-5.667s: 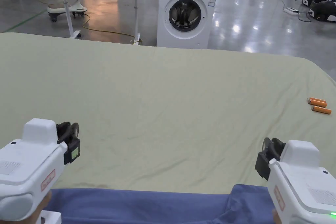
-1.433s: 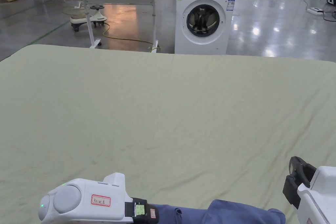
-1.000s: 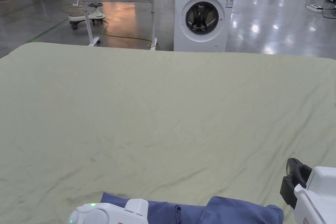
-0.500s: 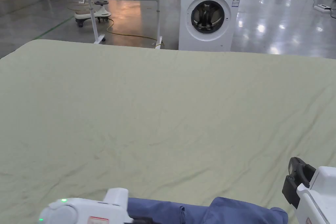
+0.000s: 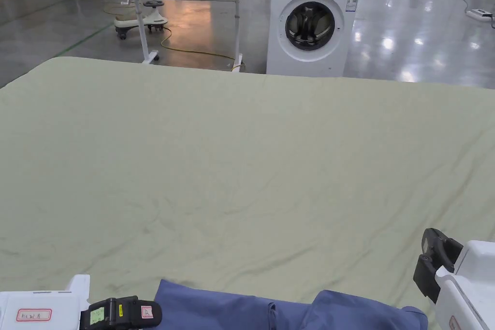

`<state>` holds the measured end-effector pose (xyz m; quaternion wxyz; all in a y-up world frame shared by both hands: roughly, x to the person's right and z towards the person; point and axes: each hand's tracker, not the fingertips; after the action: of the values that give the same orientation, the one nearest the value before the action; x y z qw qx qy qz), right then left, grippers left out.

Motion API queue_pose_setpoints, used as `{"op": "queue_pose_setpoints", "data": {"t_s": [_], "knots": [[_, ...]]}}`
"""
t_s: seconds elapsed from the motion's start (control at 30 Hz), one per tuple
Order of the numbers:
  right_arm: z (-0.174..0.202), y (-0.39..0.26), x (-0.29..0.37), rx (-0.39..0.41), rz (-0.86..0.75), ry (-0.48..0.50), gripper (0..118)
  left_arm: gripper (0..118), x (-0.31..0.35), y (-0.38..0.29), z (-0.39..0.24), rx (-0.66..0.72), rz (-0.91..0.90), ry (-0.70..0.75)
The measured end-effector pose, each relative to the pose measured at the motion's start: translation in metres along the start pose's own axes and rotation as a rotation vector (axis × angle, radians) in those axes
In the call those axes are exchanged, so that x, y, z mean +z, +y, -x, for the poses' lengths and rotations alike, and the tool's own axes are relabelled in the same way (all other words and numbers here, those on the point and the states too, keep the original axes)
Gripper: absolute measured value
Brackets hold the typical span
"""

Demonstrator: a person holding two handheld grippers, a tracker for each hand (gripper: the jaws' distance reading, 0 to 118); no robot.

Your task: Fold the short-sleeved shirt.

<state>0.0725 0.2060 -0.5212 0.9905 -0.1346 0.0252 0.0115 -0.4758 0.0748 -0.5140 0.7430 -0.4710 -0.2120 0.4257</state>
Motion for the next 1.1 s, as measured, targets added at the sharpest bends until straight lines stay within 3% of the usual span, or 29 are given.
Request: {"op": "queue_pose_setpoints", "data": {"t_s": [0.07, 0.17, 0.23, 0.3, 0.37, 0.5, 0.77, 1.1], "knots": [[0.000, 0.000, 0.001, 0.006, 0.003, -0.003, 0, 83, -0.004, 0.015, 0.032, -0.027, -0.016, -0.090], [0.001, -0.001, 0.003, 0.015, 0.012, -0.006, 0, 79, -0.022, 0.012, 0.029, -0.020, 0.003, -0.174], [0.002, -0.002, 0.003, 0.017, 0.016, -0.009, 0, 56, -0.034, 0.013, 0.027, -0.061, 0.037, -0.181], [0.001, -0.002, 0.004, 0.011, 0.024, -0.011, 0, 16, -0.042, 0.005, 0.013, -0.113, 0.032, -0.119], [0.001, -0.002, 0.005, 0.006, 0.025, -0.014, 0, 15, -0.045, 0.006, 0.014, -0.095, 0.023, -0.066], [-0.001, 0.000, 0.007, 0.000, 0.028, -0.014, 0, 12, -0.033, 0.007, 0.017, -0.076, 0.001, -0.130], [0.001, 0.004, 0.006, -0.001, 0.024, -0.004, 0, 9, 0.010, 0.025, -0.027, -0.190, -0.059, -0.070], [0.000, 0.005, 0.002, -0.003, 0.019, 0.012, 0, 9, 0.093, 0.047, -0.096, -0.321, -0.155, 0.351]]}}
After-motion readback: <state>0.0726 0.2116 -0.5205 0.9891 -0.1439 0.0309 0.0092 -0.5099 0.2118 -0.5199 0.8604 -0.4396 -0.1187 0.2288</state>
